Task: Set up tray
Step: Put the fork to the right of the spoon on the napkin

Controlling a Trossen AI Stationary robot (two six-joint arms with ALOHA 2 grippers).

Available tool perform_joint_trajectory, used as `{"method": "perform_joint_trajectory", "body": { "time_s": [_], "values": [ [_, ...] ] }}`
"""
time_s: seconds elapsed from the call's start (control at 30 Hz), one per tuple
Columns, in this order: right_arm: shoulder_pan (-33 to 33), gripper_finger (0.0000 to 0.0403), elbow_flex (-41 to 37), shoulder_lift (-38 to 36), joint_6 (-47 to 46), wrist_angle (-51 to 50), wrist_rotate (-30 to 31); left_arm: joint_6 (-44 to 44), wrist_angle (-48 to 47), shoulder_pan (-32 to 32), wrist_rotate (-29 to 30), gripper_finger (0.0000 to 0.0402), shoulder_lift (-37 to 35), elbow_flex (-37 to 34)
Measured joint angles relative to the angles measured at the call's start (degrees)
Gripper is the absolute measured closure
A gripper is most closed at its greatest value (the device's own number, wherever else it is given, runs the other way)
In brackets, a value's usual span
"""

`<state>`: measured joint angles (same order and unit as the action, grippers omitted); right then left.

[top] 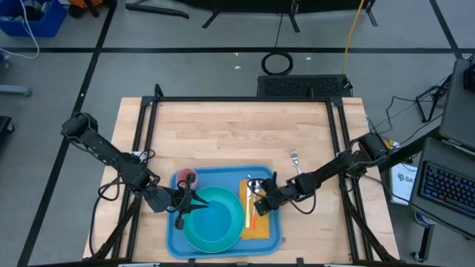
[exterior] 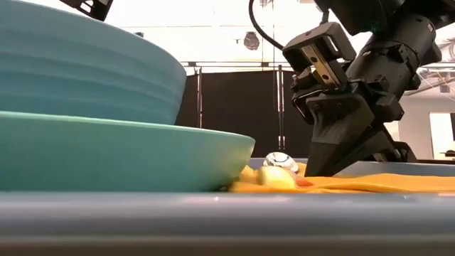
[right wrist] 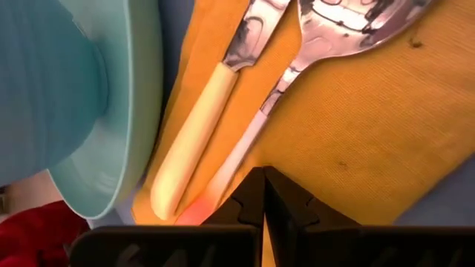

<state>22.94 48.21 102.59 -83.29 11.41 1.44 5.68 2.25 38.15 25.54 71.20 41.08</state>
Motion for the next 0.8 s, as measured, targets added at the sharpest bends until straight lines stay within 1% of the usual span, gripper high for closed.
{"method": "perform_joint_trajectory", "body": {
  "time_s": [0.27, 0.37, 0.5, 0.6, 0.7, 0.73, 0.8],
  "values": [
    [0.22, 0.0403, -0.13, -4.11, 3.7, -3.15, 1.95, 0.68, -0.45, 0.0, 0.0, 0.036, 0.0, -0.02],
    [0.75, 0.0403, -0.13, -6.55, 4.99, -5.82, 4.84, 0.65, -0.47, 0.0, -0.02, 0.036, 0.0, -0.02],
    [0.94, 0.0403, 0.0, -11.01, 6.64, -13.06, 8.61, 0.63, -0.45, 0.0, 0.0, 0.036, 0.0, -0.02],
    [1.18, 0.0403, -0.12, -14.78, 6.79, -22.71, 11.59, 0.67, -0.45, 0.0, 0.0, 0.036, 0.01, -0.02],
    [1.01, 0.0403, -0.11, -18.03, 5.11, -33.04, 12.19, 0.63, -0.36, 0.0, 0.0, 0.036, 0.0, -0.02],
    [0.87, 0.0403, -0.15, -18.56, 5.06, -34.74, 12.11, 0.61, -0.35, 0.0, 0.0, 0.036, 0.01, -0.02],
    [0.77, 0.0403, -0.9, -19.44, 6.8, -33.83, 11.7, 0.55, -0.38, 0.0, 0.0, 0.036, 0.02, -0.04]
  ]
}}
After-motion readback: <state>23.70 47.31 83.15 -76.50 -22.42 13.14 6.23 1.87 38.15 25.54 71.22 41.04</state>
